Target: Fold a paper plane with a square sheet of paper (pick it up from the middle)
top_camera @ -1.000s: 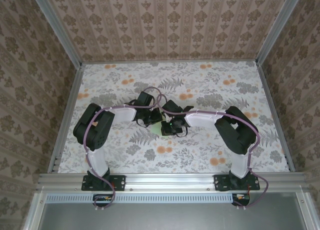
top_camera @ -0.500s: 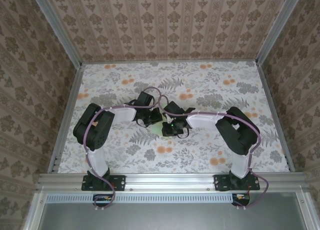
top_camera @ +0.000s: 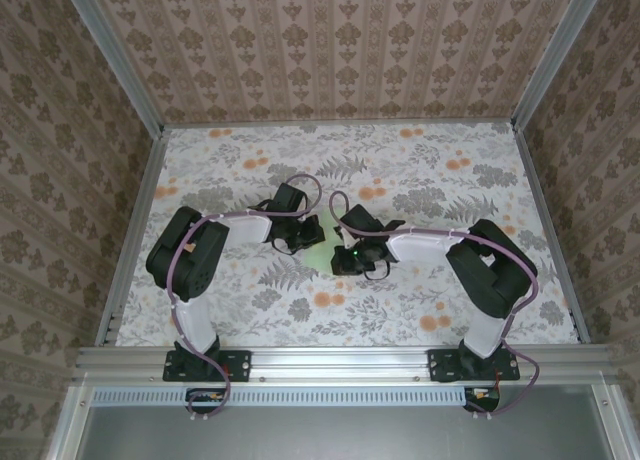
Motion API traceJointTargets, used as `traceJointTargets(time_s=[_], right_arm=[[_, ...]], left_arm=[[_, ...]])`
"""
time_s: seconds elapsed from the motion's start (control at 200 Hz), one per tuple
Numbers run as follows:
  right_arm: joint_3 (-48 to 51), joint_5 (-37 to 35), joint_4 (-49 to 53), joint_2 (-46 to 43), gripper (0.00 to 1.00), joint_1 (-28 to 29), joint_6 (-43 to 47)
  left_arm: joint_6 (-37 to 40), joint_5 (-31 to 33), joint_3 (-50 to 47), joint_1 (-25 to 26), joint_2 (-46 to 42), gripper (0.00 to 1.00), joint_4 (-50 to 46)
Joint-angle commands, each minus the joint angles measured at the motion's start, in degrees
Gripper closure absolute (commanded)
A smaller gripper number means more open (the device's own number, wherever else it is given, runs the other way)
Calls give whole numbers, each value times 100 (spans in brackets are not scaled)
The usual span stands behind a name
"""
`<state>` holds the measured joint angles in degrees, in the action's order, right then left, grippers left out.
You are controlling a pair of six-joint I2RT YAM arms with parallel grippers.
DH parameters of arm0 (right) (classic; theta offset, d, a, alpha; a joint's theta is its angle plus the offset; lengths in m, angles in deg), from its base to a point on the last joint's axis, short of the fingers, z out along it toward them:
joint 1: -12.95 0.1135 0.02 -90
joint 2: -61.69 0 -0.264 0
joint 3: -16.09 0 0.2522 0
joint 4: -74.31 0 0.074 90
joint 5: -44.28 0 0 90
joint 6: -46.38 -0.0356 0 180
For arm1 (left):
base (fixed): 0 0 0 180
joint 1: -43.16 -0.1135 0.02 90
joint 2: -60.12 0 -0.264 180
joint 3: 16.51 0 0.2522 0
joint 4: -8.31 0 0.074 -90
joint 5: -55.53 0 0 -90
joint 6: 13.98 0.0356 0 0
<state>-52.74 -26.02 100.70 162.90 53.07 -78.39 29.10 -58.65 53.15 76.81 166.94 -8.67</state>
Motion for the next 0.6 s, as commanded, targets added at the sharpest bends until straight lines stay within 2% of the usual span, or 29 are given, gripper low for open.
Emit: traceJointTargets(time_s=[0.0, 0.42, 0.595], right_arm=[[-339, 3, 94, -100, 91, -37, -75], [-970, -217, 306, 776, 92, -44, -82], [-663, -197, 516, 829, 92, -52, 172]], left_arm=[[-20, 542, -342, -16, 576, 93, -803], [-20, 467, -290, -16, 594, 93, -799], [-21, 621, -358, -33, 585, 93, -865]])
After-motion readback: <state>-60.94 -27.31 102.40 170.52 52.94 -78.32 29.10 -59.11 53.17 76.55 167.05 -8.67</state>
